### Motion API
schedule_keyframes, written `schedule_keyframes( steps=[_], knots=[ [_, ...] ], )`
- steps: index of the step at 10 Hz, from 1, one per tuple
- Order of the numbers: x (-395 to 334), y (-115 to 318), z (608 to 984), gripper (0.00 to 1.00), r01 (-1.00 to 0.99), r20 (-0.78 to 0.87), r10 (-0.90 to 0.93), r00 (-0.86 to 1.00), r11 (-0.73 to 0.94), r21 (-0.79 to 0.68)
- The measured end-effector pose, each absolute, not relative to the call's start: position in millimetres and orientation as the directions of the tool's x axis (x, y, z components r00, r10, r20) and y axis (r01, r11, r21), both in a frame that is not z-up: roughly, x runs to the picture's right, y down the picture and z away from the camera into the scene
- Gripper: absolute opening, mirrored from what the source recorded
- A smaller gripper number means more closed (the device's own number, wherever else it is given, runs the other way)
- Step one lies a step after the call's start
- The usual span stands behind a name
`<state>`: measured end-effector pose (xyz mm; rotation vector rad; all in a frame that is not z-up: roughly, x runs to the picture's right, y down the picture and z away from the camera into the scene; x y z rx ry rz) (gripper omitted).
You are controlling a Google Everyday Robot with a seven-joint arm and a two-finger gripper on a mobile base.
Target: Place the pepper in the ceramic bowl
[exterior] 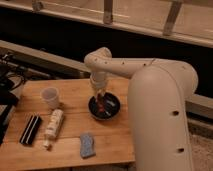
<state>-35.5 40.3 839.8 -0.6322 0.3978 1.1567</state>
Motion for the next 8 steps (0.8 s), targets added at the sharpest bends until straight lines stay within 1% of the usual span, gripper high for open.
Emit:
schedule_keyframes(
  steps=[8],
  knots=[
    [-41, 54, 853, 0.01, -0.942, -0.624, 0.705, 0.336, 0.244, -0.232]
  ],
)
